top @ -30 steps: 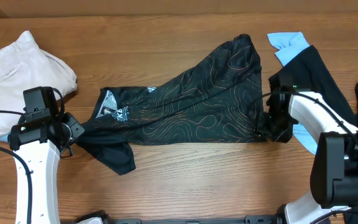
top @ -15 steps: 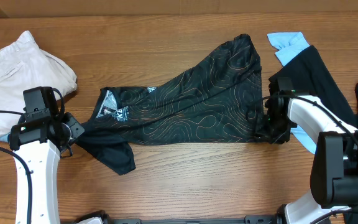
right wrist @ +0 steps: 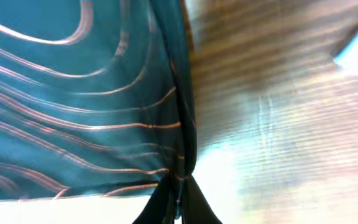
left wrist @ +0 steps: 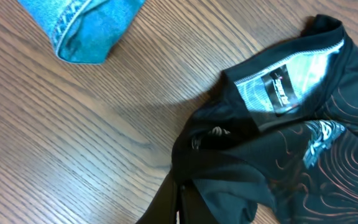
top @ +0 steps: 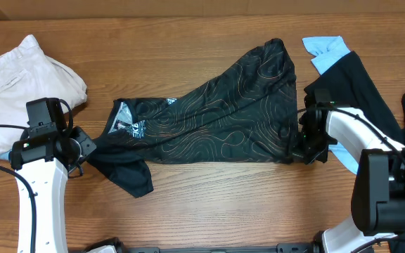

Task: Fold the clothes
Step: 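Lift the shirt with both grippers, shake it, and lay it flat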

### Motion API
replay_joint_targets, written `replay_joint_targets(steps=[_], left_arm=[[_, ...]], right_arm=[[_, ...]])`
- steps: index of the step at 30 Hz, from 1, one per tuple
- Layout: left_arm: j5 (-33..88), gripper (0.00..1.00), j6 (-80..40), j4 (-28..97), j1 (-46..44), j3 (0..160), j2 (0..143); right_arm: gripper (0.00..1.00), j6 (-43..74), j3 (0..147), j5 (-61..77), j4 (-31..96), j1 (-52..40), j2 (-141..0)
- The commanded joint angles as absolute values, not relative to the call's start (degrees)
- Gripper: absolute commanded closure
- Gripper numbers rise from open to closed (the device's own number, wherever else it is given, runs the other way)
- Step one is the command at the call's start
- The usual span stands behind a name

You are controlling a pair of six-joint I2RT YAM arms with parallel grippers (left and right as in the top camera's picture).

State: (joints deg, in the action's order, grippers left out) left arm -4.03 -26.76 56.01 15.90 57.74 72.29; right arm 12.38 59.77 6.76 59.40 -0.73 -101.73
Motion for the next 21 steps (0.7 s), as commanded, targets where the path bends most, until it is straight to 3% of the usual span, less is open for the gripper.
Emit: replay_joint_targets(steps=[1,10,21], left_arm=[[-2.68,0.96,-25.17,57.12,16.1,62.0,72.07],[6.09,0.96,-18.96,63.53,16.1,80.68,72.1],[5.8,0.96,-16.19,74.46,16.14,108.88,72.07]], right_arm=[[0.96,12.56,70.5,8.56,62.7,-0.67,-96.18],[0.96,11.97,103.63,9.67,76.23,-0.62,-86.26],[0.96,12.23,136.86,2.5,89.95,-0.62,-82.02]])
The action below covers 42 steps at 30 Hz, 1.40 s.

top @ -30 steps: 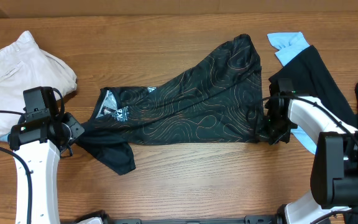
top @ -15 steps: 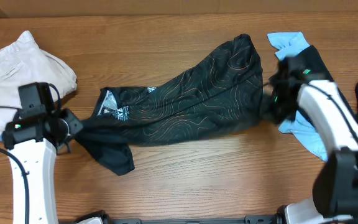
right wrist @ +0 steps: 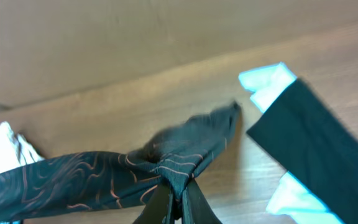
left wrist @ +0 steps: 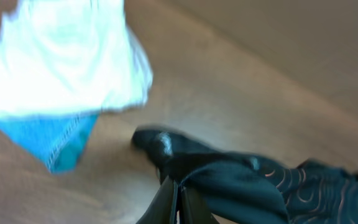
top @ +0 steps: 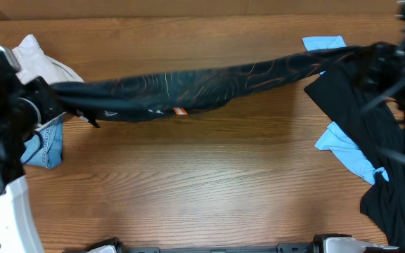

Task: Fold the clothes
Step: 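Lift the shirt with both grippers, shake it, and lay it flat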

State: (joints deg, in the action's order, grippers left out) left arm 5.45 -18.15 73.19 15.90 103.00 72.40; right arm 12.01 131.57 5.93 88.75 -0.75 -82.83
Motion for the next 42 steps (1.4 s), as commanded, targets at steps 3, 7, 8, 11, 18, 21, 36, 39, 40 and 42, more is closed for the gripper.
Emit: replay_joint_targets(steps=[3,7,8,11,18,21,36,39,40,42], left_arm=[[4.19,0.96,-16.1,76.36,16.19,113.65,72.07],[1.56,0.96,-16.32,77.54,16.19,116.92,72.07],[0.93,0.96,-16.53,77.6,16.19,117.23,72.07],[0.62,0.96,-16.95,77.6,16.19,117.27,71.83],[4.05,0.96,-19.51,77.21,16.1,117.01,77.87],[6.2,0.96,-19.51,74.56,16.08,117.01,82.91],[25.98,0.96,-21.91,23.49,14.74,120.33,98.43],[26.0,0.96,-20.49,28.8,14.76,127.33,98.13],[25.98,0.96,-19.31,30.98,14.76,128.84,98.1],[26.0,0.96,-18.79,37.91,14.76,131.31,98.02]], right_arm=[[0.96,12.25,140.88,0.36,91.33,-0.62,-80.86],[0.96,13.76,142.21,-4.1,91.42,-0.62,-79.35],[0.96,13.76,142.21,-4.89,91.37,-0.62,-79.2],[0.96,13.74,142.19,-5.85,91.18,-0.62,-79.75],[0.96,13.69,142.08,-5.98,91.0,-0.62,-89.93],[0.96,13.41,142.08,-6.07,89.76,-0.6,-96.47],[0.96,10.68,145.03,-7.94,57.32,3.29,-109.08],[0.96,10.57,147.41,-8.08,59.57,4.29,-107.66],[0.96,10.44,147.85,-8.38,61.23,4.54,-107.44],[0.96,10.41,148.11,-8.58,65.78,4.84,-107.18]])
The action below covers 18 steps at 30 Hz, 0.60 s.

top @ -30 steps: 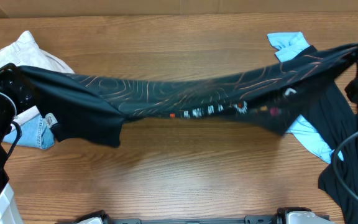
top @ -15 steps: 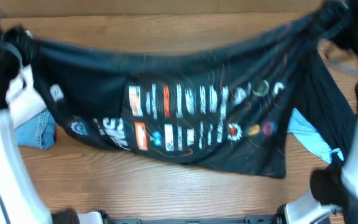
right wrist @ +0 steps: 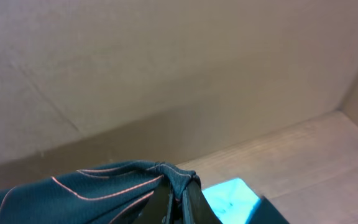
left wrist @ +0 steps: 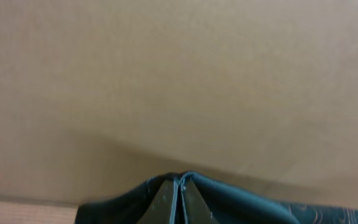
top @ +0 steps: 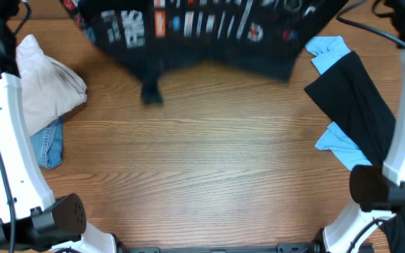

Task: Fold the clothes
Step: 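Lift the shirt with both grippers, shake it, and lay it flat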

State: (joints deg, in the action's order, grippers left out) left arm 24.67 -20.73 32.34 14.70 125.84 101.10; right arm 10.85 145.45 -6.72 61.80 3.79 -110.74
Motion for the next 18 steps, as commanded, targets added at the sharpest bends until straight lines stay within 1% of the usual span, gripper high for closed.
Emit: replay_joint_targets(steps=[1,4,6,8,10,13,18], left_arm=[[26.02,0.96,-18.79,42.46,14.74,131.96,98.0],[25.5,0.96,-16.45,59.51,14.5,132.03,98.19],[22.74,0.96,-14.83,71.02,14.09,131.04,99.13],[20.67,0.96,-13.69,78.02,13.61,128.97,100.22],[19.16,0.96,-11.57,82.32,13.08,125.84,101.49],[17.23,0.96,-9.96,84.97,12.91,120.38,103.02],[16.56,0.96,-7.18,85.78,12.91,110.17,104.27]], right_arm=[[0.96,10.44,148.11,-8.58,68.75,4.91,-107.18],[0.96,10.48,147.83,-8.54,78.74,4.91,-107.39],[0.96,10.46,146.23,-8.54,85.17,4.91,-107.44],[0.96,10.46,144.44,-8.56,89.21,4.91,-107.44],[0.96,10.41,142.1,-8.58,92.62,4.97,-107.42],[0.96,10.41,138.3,-8.58,96.51,5.34,-107.42],[0.96,10.41,129.62,-7.49,97.06,5.34,-107.42]])
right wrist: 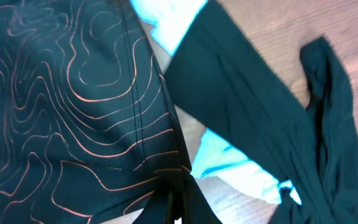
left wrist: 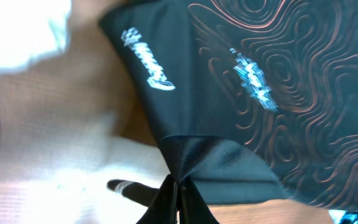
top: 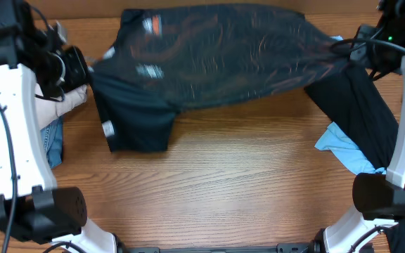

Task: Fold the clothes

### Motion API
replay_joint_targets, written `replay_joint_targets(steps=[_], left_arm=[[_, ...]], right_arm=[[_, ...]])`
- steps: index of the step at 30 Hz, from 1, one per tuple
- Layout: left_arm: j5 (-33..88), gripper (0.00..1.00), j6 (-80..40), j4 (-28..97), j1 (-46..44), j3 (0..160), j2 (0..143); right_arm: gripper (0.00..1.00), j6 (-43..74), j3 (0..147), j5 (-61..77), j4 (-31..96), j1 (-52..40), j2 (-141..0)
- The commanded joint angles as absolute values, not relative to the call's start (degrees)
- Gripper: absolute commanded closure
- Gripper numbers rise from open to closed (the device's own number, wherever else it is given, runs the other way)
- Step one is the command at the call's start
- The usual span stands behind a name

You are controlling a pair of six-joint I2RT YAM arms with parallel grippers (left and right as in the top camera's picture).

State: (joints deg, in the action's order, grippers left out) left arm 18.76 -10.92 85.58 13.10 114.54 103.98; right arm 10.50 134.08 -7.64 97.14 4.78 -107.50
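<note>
A black shirt with thin orange contour lines (top: 216, 56) hangs spread in the air over the far half of the table, blurred in the overhead view. My left gripper (top: 83, 69) is shut on its left edge near a sleeve (top: 136, 123) that droops down. My right gripper (top: 354, 55) is shut on the shirt's right edge. In the left wrist view the fabric (left wrist: 247, 81) bunches at the closed fingers (left wrist: 178, 193). The right wrist view shows the same cloth (right wrist: 73, 106) pinched at the fingers (right wrist: 178, 199).
A white garment (top: 58, 95) lies on blue jeans (top: 48, 144) at the left edge. At the right lie a black garment (top: 357, 119) and a light blue one (top: 346, 151). The wooden table (top: 230, 197) stretches out in front.
Both grippers have come down and toward the front with the shirt. It was stretched high at the back; now it hangs lower and spread wider over the table.
The shirt first lay crumpled on the table, each gripper shut on one end. Then it was pulled taut into a band above the table's back. After that it was held high at the rear, and now it hangs lower, spread over the table.
</note>
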Motion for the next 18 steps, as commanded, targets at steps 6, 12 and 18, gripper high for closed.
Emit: replay_joint_targets(steps=[6,12,18], left_arm=[[11.7,0.96,-7.22,86.7,12.95,98.91,104.25],[6.96,0.96,-8.05,88.16,12.97,92.47,104.22],[6.83,0.96,-8.69,86.17,13.21,84.71,104.12]], right_arm=[[0.96,10.48,112.2,-7.44,97.01,5.34,-107.35],[0.96,10.7,100.09,-7.46,92.99,5.34,-104.92],[0.96,12.01,85.45,-7.49,86.65,5.67,-96.31]])
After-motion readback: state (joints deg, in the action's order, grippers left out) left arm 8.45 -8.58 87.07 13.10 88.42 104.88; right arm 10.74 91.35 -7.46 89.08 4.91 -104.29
